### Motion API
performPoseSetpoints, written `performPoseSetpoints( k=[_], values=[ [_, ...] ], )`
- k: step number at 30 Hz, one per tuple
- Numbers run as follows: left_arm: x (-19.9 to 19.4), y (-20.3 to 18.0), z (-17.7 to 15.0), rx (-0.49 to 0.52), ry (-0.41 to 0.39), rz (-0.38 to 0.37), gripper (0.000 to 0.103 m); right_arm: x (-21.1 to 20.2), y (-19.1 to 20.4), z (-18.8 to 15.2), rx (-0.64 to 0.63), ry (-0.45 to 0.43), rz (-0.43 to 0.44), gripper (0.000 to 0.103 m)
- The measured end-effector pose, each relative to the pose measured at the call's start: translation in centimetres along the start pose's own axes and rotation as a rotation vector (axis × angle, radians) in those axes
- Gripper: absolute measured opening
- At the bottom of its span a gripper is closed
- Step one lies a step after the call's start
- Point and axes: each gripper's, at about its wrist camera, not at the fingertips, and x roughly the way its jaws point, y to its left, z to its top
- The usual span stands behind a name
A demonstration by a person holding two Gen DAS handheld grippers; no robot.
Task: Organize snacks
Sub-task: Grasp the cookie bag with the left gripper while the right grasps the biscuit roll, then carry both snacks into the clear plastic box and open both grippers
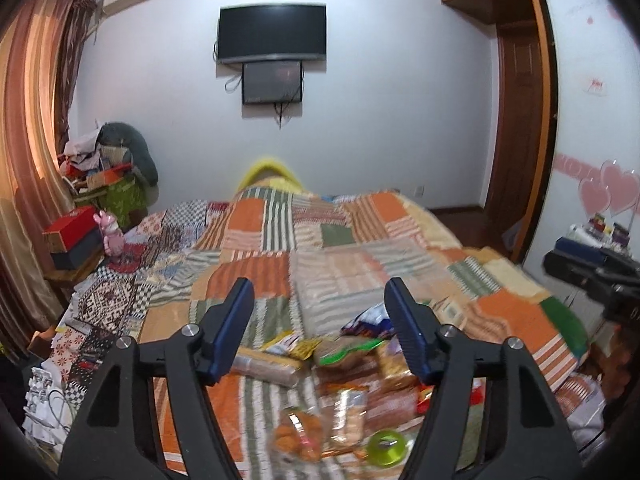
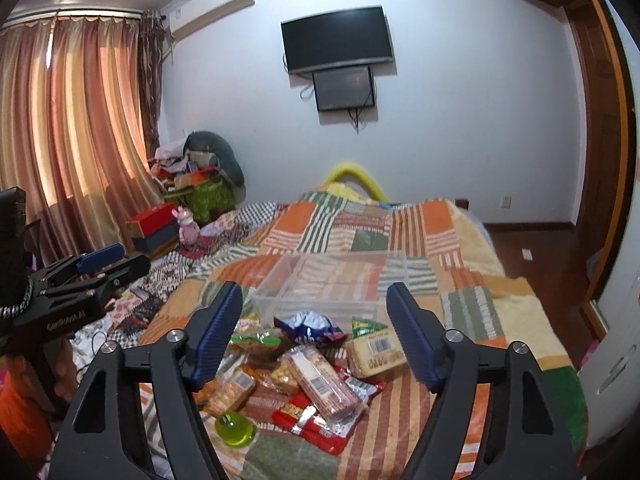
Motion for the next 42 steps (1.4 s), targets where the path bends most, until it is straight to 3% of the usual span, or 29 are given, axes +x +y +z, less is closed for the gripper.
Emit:
performPoseSetpoints(
  k=[9, 18, 26, 31, 38, 42],
  values=[
    [5.9, 3.9, -4.4, 0.004, 0.231, -0.007, 0.060, 4.6, -1.3, -2.1, 0.011, 0.183, 0.030, 0.058],
    [9.5, 4.2, -9.5, 0.008, 0.434, -0.060, 0.060, 9.5, -1.6, -5.2, 0.022, 0.358, 0.066, 0.052],
    [12.0, 3.9, -13.1, -0.015, 0.567, -0.112, 0.060, 12.4, -1.4, -6.8, 0.009, 0.443, 0.092, 0.052],
    [12.7, 3.8, -14.4, -0.035, 0.610, -0.146, 0.060, 13.8, -1.2, -7.5, -0.019, 0.486, 0.085, 0.052],
    [12.8, 3.7, -15.1, -0.044, 0.596, -0.152, 0.060, 14.4, -1.2, -8.0, -0.022, 0.502, 0.090, 0.048],
    [12.9, 3.6, -15.1, -0.051, 0.584, -0.161, 0.051, 14.3, -1.4, -7.9, -0.006, 0.498, 0.094, 0.043]
  ],
)
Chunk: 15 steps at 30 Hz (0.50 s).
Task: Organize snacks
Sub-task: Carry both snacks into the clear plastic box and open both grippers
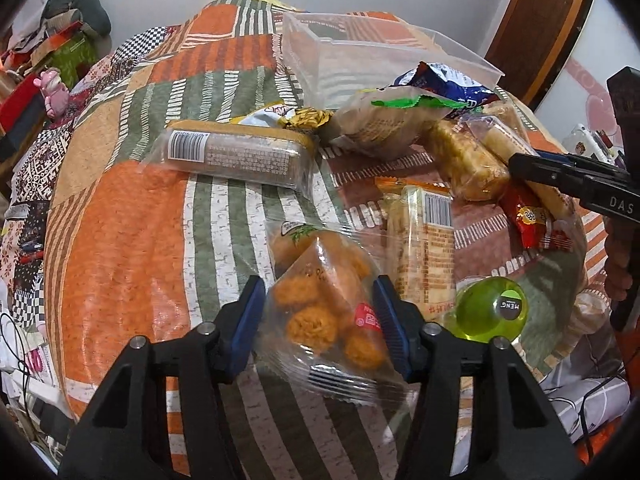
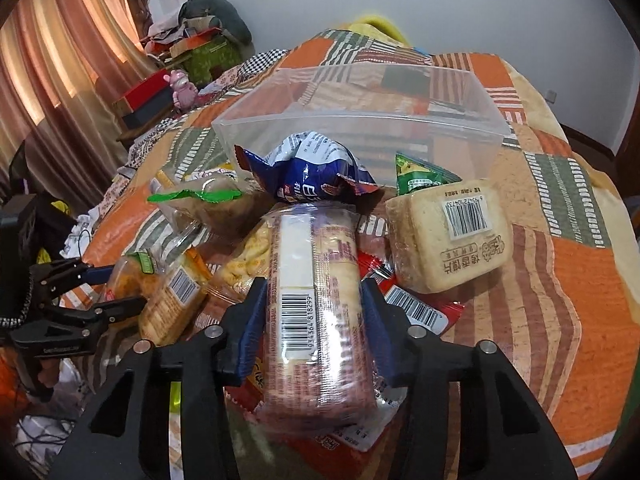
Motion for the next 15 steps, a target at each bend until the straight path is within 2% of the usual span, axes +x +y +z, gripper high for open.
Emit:
performPoseSetpoints(
  k=[3, 8, 15],
  values=[
    [-0.2, -0.1, 0.0, -0.007, -0.005, 0.014, 0.045, -0.4, -0.2, -0.1, 0.012, -0.005, 0.002, 0.043],
    [-1.1, 0.1, 0.3, -0.019, -0.025, 0.042, 0.043, -1.5, -0.1, -0.1, 0.020, -0.032, 0.001, 0.043],
    [-4.5, 0.2, 2.1, -0.031, -0.126, 0.069, 0.043, -4.0, -0.2, 0.9, 0.020, -0.108, -0.013, 0.043]
  ],
)
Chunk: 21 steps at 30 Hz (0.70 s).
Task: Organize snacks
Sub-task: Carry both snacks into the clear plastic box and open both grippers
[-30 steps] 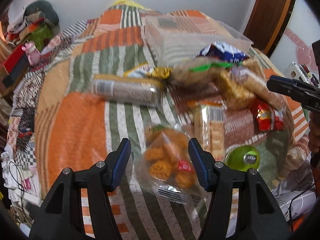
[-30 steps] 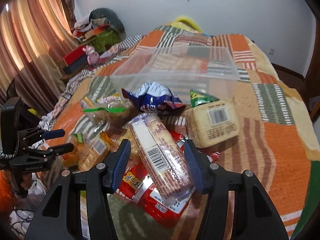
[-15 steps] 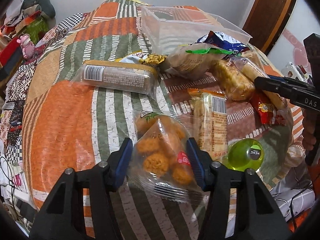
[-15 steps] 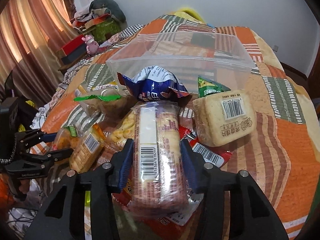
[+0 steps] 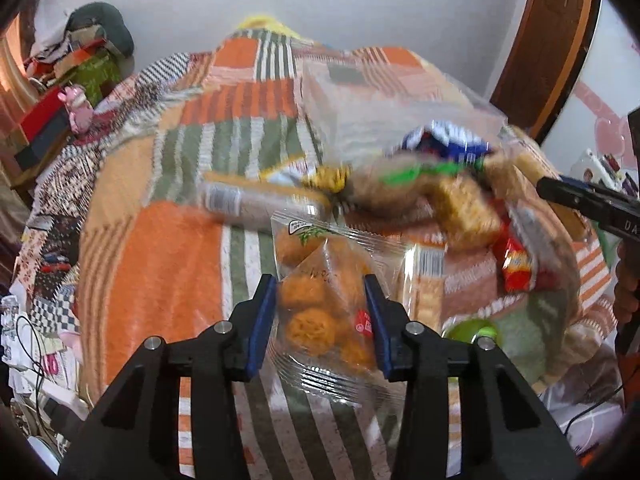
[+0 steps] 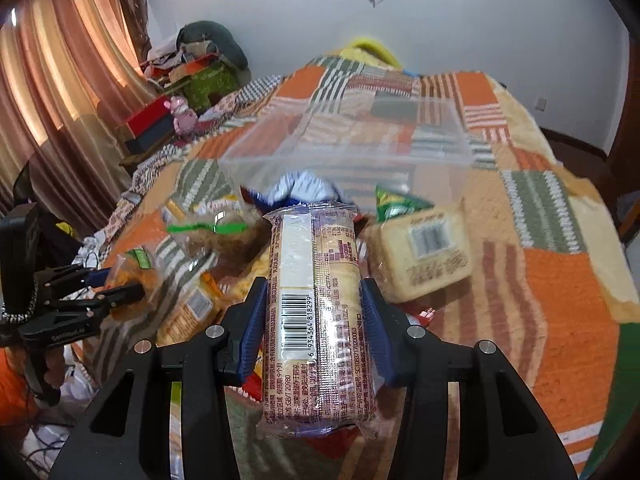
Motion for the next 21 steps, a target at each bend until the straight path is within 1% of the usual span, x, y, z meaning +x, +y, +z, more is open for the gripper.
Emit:
performPoseSetpoints(
  k=[4, 9, 14, 17, 21],
  values=[
    [-1.4, -0.1, 2.1, -0.004, -0.068, 0.000, 0.043, -1.3, -0.4, 1.3, 0.001, -0.054, -0.012, 0.043],
    [-2.4, -0.7, 5.6, -0.003, -0.152, -0.005, 0.043, -2.1, -1.3, 3.1, -0.001, -0.118, -0.040, 0.043],
    [-2.3, -1.5, 8.3, 0.004, -0.205, -0.014, 0.043, -2.1, -2.0, 4.6, -0.002, -0.161, -0.053, 0.043],
    [-1.6, -1.9, 10.3, 0.009, -0.223, -0.024, 0.043, -1.9, -2.5, 5.5, -0.006, -0.184, -0.063, 0.043],
    [-0.3, -2.6, 12.5, 0.017, -0.241, -0.015, 0.043, -1.1, -3.2, 6.9, 0.000, -0.204, -0.073, 0.043]
  ],
)
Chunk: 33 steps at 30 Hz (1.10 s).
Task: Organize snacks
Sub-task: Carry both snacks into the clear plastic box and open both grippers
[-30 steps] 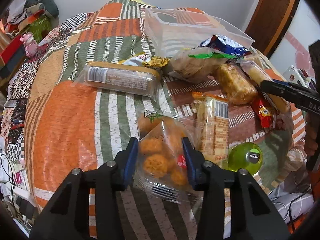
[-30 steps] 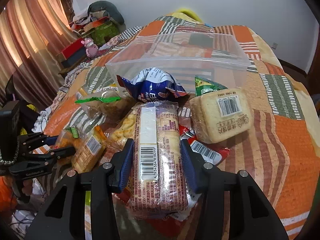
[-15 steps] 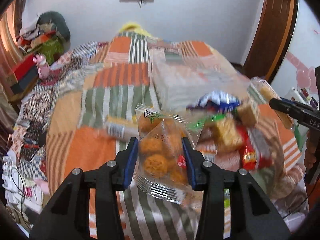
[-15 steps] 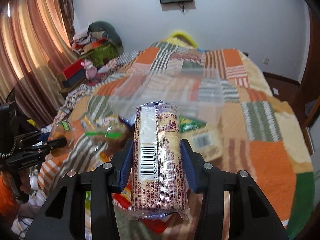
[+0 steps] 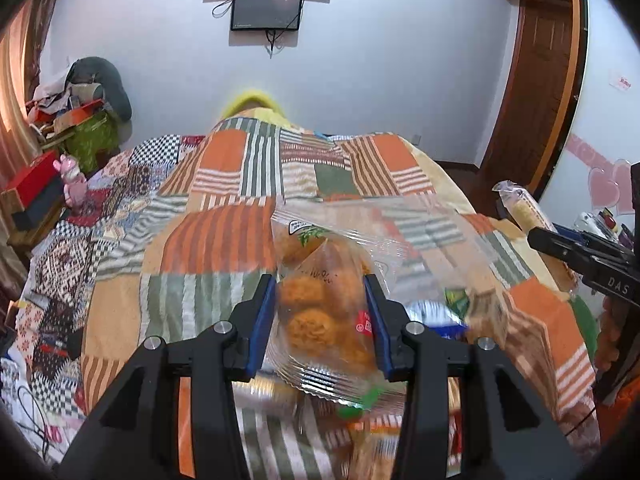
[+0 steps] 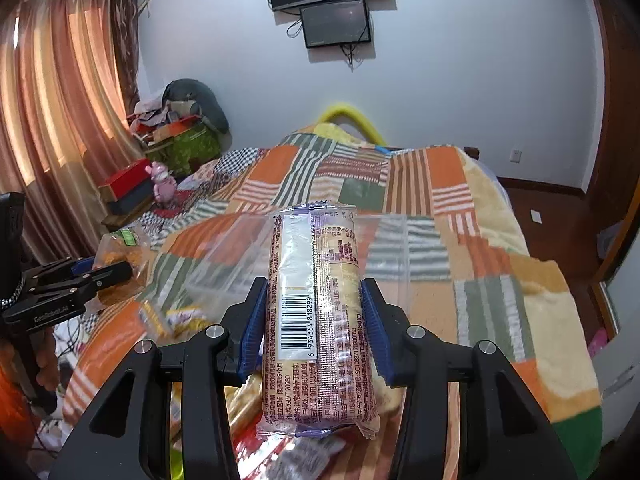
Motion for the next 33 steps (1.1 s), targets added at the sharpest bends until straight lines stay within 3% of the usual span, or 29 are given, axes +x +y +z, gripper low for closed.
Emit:
performPoseSetpoints(
  k=[8, 22, 28, 33],
  values=[
    [4.6, -1.0, 2.8, 0.018, 0.000, 0.005, 0.043, 3.4, -1.3, 1.6, 0.013, 0.008, -0.022, 0.043],
    [14.2, -1.3, 4.1, 0.022, 0.150, 0.003, 0.044, 11.1, -1.8, 2.1, -0.030, 0.152, -0.045, 0.043],
    [15.2, -1.6, 3.4, 0.041, 0.196, -0.020, 0.047, 12.6, -1.1, 1.6, -0.064, 0.210, -0.060, 0.043],
    [14.6, -1.7, 3.6, 0.059, 0.185, 0.007, 0.054, 12.2, -1.2, 1.8, -0.043, 0.206, -0.053, 0.043]
  ],
)
